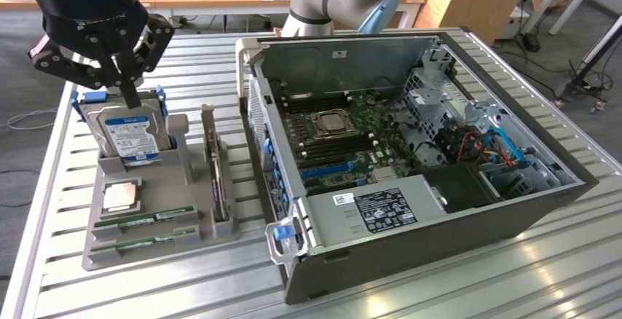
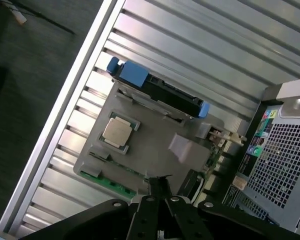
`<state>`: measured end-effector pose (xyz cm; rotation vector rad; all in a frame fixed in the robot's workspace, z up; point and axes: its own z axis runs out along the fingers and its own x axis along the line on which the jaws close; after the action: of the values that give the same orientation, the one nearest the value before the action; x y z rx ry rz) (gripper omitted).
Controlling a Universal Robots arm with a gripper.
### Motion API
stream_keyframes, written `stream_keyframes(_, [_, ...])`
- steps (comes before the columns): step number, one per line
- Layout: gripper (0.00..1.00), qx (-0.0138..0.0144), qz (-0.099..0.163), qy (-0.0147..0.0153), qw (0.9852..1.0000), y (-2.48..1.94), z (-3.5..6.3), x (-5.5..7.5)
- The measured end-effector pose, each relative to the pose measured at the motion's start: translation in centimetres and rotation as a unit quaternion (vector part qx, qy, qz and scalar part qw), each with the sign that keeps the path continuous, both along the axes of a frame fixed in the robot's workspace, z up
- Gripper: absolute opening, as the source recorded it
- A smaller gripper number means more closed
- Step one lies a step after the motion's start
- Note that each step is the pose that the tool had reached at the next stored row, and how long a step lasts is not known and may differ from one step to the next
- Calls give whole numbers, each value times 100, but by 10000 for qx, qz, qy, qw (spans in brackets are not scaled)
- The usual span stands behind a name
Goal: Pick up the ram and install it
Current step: 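Pick up the ram and move it above insertion slot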
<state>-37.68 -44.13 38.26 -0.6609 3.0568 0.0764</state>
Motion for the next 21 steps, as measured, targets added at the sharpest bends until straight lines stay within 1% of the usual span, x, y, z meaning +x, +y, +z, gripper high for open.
stream_keyframes(3, [11,0,272,0,9996,0,-2,0])
stream_keyframes(5, [11,-1,458,0,9990,0,-3,0])
stream_keyframes(8, [11,-2,729,0,9973,0,-4,0])
stream_keyframes(11, [11,-3,998,0,9950,0,-6,0])
stream_keyframes(13, [11,-4,1182,0,9930,0,-7,0])
stream_keyframes(16, [11,-4,1452,0,9894,0,-8,0])
stream_keyframes(19, [11,-5,1718,0,9851,0,-10,0])
stream_keyframes(21, [11,-5,1900,0,9818,0,-12,0])
